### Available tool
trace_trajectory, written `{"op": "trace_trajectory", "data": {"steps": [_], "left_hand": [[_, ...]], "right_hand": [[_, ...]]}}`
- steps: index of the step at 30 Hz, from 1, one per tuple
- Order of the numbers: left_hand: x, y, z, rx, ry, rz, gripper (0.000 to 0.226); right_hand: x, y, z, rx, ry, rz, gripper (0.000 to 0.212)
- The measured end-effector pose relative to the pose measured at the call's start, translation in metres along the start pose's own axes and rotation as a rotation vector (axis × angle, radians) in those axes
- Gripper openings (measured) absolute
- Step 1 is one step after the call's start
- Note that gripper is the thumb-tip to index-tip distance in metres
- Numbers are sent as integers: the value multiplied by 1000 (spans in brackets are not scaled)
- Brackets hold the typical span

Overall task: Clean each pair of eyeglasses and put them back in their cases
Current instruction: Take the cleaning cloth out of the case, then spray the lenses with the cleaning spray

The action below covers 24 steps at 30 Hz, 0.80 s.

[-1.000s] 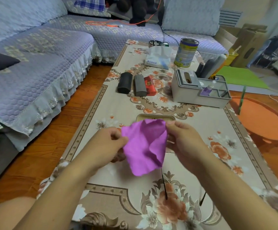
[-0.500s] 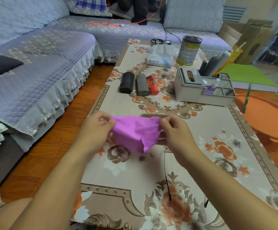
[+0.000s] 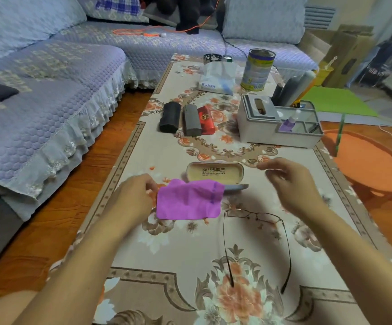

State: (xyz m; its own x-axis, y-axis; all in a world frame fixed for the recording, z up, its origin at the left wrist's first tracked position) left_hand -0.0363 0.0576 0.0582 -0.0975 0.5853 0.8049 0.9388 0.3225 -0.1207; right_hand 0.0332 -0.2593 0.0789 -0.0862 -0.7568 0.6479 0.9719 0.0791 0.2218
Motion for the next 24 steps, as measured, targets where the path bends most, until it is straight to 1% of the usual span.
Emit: {"op": "trace_trajectory", "data": {"steps": [2,4,6,8,10,13,17,20,22,24], "left_hand": [[-5,-4,-7,-53,-86,-49,29],[-18,-7,-7,-110,-162,-90,33],[-39,-10,-6,-201,-165,-148,32],[-59,-13,-7,-313,-42,-228,24],[-76,-10,-7,-396,138,-310,27],[-84,-3,-9,-387,204,-369,32],[-92,-2,-6,-398,308,-311,47],[-93,3,-9,-376,309,-288,47],[-95,6,-8,-354,303,-282,47],[-95,8,-8,-345,291,-277,48]], "right_hand": [[9,10,-8,-99,34,-25,27],[10,15,-19,-152,55,-21,27],[9,18,-33,-193,48,-1,27],[10,24,-44,-235,26,20,25],[17,36,-53,-275,16,13,24],[31,61,-63,-289,7,-42,23],[42,110,-71,-360,58,-141,28],[39,161,-91,-417,67,-224,47],[32,197,-117,-440,73,-266,60],[25,218,-127,-442,131,-329,61]]}}
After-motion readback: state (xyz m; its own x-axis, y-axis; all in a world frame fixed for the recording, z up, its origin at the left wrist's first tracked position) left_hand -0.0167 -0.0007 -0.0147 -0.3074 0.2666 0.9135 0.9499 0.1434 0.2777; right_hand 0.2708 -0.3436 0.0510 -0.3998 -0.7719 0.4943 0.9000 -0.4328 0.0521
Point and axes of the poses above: each hand's wrist, its own y-axis towards the middle knuckle, its own x-axis out of the back of the hand, z = x × y, the point moved 1 cm from there along y, towards the middle knuckle, and after that the axes turned 1 degree about -z, right-handed, at the moved point
